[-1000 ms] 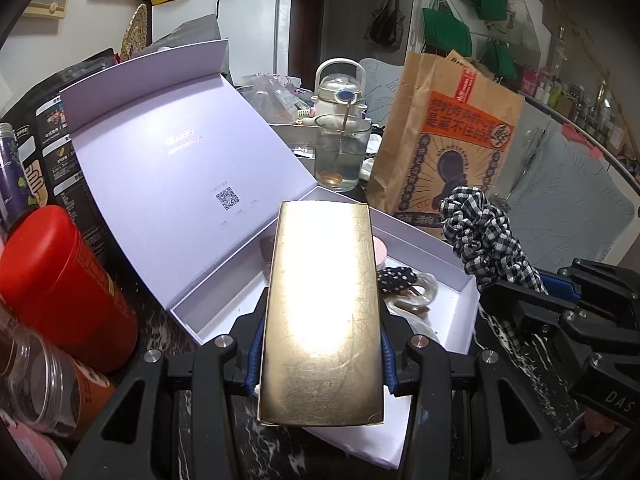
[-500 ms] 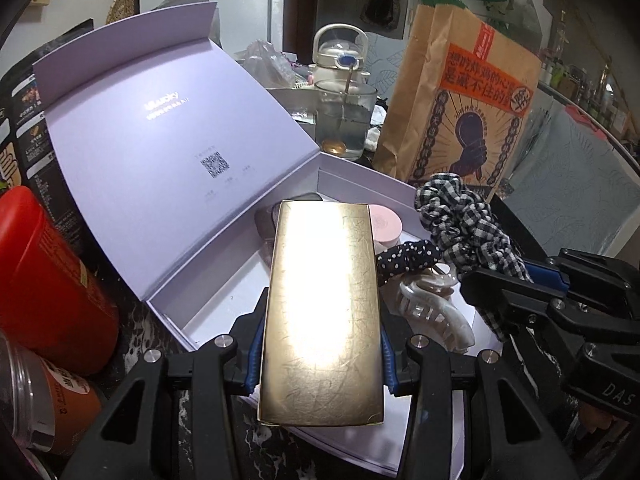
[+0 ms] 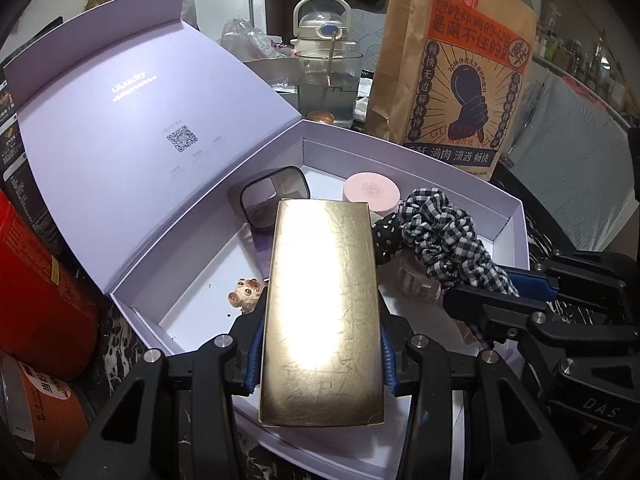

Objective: Organize rigid objects
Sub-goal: 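Carry the gold box with the left gripper into the lavender box while the right carries the gingham scrunchie there, then open the left gripper releasing the gold box while the right releases the gingham scrunchie in the box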

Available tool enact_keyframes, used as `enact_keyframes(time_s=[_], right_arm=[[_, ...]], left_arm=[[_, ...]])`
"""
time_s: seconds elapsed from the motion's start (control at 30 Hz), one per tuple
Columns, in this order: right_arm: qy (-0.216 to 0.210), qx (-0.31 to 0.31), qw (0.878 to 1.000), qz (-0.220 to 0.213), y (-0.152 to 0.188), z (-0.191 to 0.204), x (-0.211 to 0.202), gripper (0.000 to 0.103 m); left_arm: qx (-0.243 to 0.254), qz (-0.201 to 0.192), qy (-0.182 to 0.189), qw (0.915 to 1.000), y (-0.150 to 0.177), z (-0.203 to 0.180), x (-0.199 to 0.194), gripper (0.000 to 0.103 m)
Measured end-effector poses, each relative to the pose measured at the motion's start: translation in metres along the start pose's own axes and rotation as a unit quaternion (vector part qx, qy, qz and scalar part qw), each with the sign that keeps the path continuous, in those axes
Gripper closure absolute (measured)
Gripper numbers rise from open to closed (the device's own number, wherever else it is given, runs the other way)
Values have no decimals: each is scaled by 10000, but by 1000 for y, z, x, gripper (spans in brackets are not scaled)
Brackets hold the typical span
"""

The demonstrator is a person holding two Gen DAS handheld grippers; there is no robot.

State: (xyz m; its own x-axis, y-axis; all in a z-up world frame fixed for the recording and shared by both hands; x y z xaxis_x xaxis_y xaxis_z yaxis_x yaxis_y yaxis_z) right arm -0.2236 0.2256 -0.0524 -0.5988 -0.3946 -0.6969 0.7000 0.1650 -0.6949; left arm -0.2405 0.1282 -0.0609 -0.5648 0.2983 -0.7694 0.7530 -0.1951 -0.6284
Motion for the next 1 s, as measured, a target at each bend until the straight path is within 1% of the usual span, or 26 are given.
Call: enact_keyframes(time_s=[0.17,0.27,0.37,0.47,0.53,0.63,0.67,0.7,0.73,0.8,0.9,0.93,1.0], right_arm=[[-50,38,10000,7,2,-2,1,85],[-49,54,10000,37,4,-2,1,84],[19,5,10000,29,4,-2,0,84],[74,-48,10000,33,4,-1,0,84],[127,-22,9999,47,4,-3,1,79],[79,62,9999,55,4,-8,1,78],[98,80,9999,64,3,-8,0,76],[143,96,9998,69,3,-10,0,70],[185,112,9997,66,3,-11,-1,66],[219,151,9996,74,3,-13,-2,66],[236,206,9995,67,4,-16,-5,66],[261,214,9994,61,4,-17,-6,63],[280,222,9994,26,4,-18,-10,61]], left_arm=[[68,48,-43,10000,0,-4,2,59],[59,178,-19,9998,3,-6,7,57],[122,170,-116,9997,4,-9,7,57],[94,182,-123,9997,5,-9,8,57],[95,216,-182,9996,5,-11,9,57],[165,262,-298,9991,5,-15,11,57],[171,265,-303,9990,4,-16,12,57],[153,266,-292,9991,4,-16,12,57],[127,270,-284,9992,4,-16,11,57],[74,284,-311,9991,4,-16,11,57],[122,288,-299,9991,4,-19,10,57],[134,284,-287,9991,4,-21,10,57],[173,208,-296,9992,3,-23,7,57]])
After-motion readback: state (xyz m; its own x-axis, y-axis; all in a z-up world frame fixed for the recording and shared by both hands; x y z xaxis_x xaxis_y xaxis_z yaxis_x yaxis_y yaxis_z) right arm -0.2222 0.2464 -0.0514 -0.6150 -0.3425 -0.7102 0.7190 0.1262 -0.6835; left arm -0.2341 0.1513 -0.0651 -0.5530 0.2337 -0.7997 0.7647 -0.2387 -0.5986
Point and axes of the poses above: each gripper's, at about its wrist camera, not at the fingertips, and x roughly the way its jaws point, z to its left, y to its underside, the point moved 3 cm from there along x, roughly the way its jaws point, and after that the axes turned 7 degrees about y, right-handed, at the moved point
